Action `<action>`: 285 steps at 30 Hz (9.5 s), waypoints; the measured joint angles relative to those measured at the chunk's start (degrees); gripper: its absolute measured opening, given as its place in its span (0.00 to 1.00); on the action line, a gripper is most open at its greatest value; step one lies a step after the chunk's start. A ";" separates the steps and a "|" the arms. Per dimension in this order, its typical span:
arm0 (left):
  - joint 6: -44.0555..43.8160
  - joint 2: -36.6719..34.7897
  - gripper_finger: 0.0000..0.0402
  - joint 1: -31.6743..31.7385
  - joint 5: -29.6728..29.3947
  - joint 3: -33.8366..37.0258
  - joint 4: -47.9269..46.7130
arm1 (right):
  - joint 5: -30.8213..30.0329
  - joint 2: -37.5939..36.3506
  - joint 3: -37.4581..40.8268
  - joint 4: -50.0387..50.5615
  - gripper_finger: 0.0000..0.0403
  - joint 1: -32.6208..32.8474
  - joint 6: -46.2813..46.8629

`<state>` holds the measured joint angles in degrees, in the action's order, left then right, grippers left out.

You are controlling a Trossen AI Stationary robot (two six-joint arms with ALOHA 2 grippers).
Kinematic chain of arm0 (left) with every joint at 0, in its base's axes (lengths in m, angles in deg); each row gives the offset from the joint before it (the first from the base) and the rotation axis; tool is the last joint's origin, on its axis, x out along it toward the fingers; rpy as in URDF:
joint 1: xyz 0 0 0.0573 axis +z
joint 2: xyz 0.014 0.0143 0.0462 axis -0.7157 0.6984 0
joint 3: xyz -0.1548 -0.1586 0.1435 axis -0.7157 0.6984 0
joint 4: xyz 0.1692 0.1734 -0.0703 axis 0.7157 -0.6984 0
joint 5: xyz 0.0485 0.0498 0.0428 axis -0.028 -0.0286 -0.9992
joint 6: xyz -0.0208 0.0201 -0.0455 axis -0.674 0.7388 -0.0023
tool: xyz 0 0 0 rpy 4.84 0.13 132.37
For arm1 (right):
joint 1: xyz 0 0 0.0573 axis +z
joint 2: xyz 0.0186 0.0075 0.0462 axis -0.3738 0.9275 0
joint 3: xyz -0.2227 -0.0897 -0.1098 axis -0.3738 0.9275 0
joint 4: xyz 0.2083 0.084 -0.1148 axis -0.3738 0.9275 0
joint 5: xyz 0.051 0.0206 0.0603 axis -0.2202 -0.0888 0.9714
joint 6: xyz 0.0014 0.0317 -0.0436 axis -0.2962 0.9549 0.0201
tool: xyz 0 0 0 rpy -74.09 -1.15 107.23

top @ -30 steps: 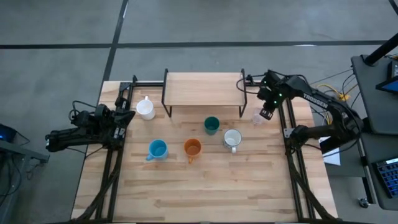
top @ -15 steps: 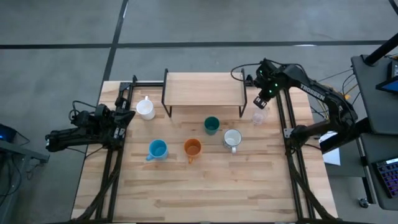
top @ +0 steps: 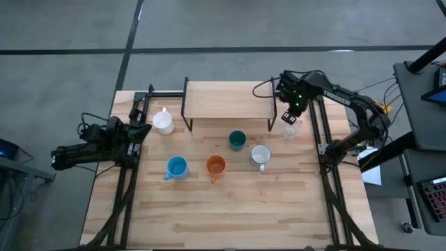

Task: Stack small to large cups/mugs on shelf
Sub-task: Put the transparent mug on the shelf

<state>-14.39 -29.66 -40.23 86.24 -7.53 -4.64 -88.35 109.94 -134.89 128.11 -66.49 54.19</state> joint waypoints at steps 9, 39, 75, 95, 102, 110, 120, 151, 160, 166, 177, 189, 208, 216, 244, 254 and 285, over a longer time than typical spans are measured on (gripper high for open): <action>0.01 0.00 0.00 0.00 -0.04 0.00 0.02 | -1.98 -0.23 -0.71 -0.36 0.20 0.66 -1.39; 0.03 0.00 0.00 0.02 -0.02 0.02 0.00 | -0.84 0.03 5.24 0.50 0.21 0.73 -5.80; 0.03 0.00 0.00 0.02 -0.02 0.02 0.00 | 0.79 -0.14 5.95 -6.94 0.22 0.66 1.72; 0.03 0.00 0.00 0.02 0.01 0.01 0.00 | 0.62 -0.21 5.97 -3.29 0.20 -3.15 7.85; 0.02 0.00 0.00 0.02 0.03 0.02 -0.02 | 0.66 -0.21 6.11 -3.57 0.21 -3.12 7.69; 0.01 0.00 0.00 0.02 0.03 0.00 -0.02 | 2.11 -0.19 7.02 -3.88 0.20 -3.12 7.71; 0.01 0.00 0.00 0.00 0.05 0.02 -0.02 | 2.11 -0.19 7.02 -4.20 0.20 -3.12 8.76; 0.03 0.00 0.00 0.00 0.05 0.02 -0.04 | 3.61 -0.08 8.55 -5.46 0.21 -3.06 6.06; 0.03 0.00 0.00 0.00 0.03 0.01 -0.04 | 3.59 -0.07 10.16 -7.12 0.22 -3.06 5.96; 0.03 0.00 0.00 0.00 0.03 0.02 -0.04 | 3.59 -0.06 11.80 -7.88 0.20 -3.06 5.61; 0.03 0.00 0.00 0.02 0.03 0.02 -0.04 | 3.57 -0.06 11.91 -9.42 0.16 -3.09 5.58; 0.02 0.00 0.00 0.01 0.03 0.01 -0.04 | 3.57 -0.06 11.85 -9.61 0.09 -3.10 5.77; 0.03 0.00 0.00 0.02 0.03 0.01 -0.04 | 3.57 -0.06 11.83 -9.47 0.08 -3.10 5.68; 0.03 0.00 0.00 0.00 0.03 0.00 -0.05 | 3.59 -0.14 11.83 -9.25 0.08 -3.10 5.53; -1.52 0.00 0.00 0.02 0.36 0.04 -3.06 | 3.59 -2.40 4.12 -5.65 0.02 -3.12 3.94; -2.90 0.00 0.00 0.00 0.55 0.04 -3.06 | 3.16 -2.38 4.55 -3.45 0.05 -3.12 2.75; -2.88 0.00 0.00 0.00 0.55 0.04 -3.04 | 6.03 -2.33 7.88 -4.07 0.23 -3.10 3.21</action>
<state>-17.27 -29.66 -40.23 86.79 -7.49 -7.67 -82.32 107.61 -127.01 124.04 -69.59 57.40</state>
